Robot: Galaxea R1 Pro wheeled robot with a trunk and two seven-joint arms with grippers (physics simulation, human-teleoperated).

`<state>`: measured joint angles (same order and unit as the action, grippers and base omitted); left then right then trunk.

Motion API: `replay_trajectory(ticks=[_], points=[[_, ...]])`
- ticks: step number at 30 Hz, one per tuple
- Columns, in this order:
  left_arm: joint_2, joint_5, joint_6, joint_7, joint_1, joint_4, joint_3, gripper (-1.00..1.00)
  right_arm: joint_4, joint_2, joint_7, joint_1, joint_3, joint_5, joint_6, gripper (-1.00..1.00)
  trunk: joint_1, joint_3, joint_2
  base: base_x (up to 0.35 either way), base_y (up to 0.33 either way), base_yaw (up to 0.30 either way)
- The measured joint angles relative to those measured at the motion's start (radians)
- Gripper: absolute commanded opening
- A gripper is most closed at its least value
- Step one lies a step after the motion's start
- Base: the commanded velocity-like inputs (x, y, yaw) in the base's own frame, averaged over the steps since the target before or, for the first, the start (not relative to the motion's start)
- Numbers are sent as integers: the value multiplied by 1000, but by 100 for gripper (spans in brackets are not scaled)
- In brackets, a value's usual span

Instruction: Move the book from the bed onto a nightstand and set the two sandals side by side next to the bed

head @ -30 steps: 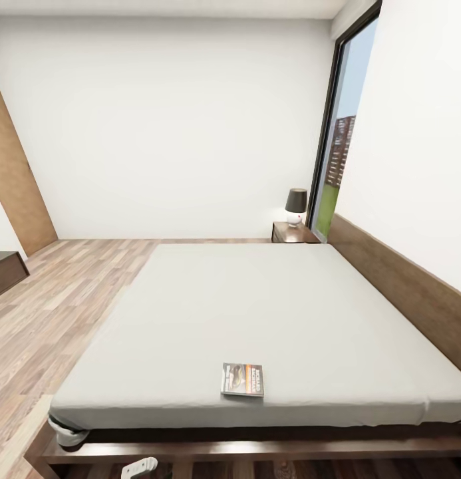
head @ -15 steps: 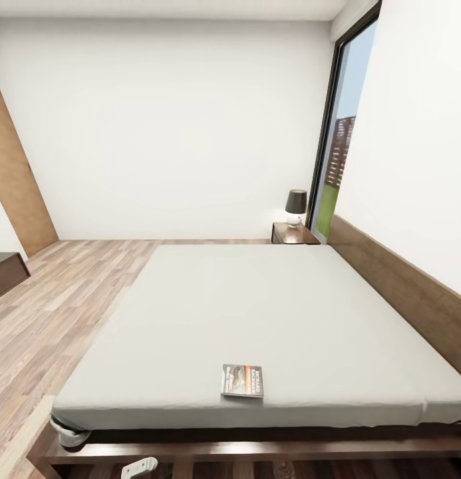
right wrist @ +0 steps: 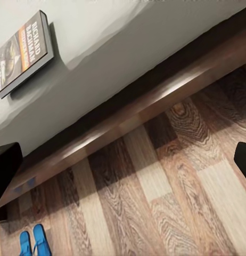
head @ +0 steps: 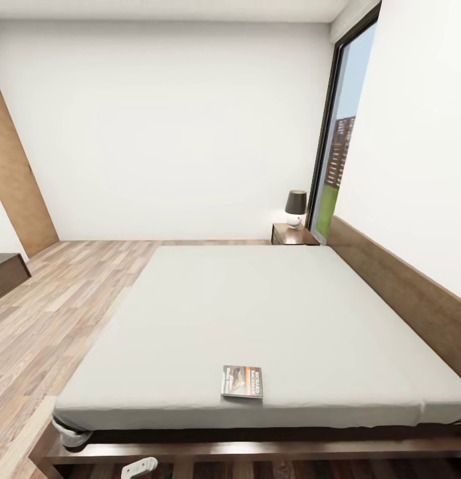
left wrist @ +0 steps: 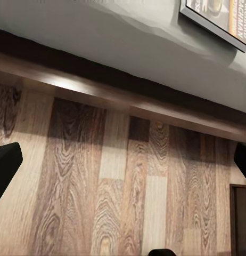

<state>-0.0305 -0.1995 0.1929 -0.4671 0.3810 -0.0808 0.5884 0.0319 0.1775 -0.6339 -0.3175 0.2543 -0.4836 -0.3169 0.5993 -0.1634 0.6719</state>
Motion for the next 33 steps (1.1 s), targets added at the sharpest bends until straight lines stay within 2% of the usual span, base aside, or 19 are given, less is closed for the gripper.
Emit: replay_trajectory(ticks=[33], points=[[0,0,0,0,0,0,0,100,0,0,0,0,-1,0,0,100,-127,104,-232,0,0,0]])
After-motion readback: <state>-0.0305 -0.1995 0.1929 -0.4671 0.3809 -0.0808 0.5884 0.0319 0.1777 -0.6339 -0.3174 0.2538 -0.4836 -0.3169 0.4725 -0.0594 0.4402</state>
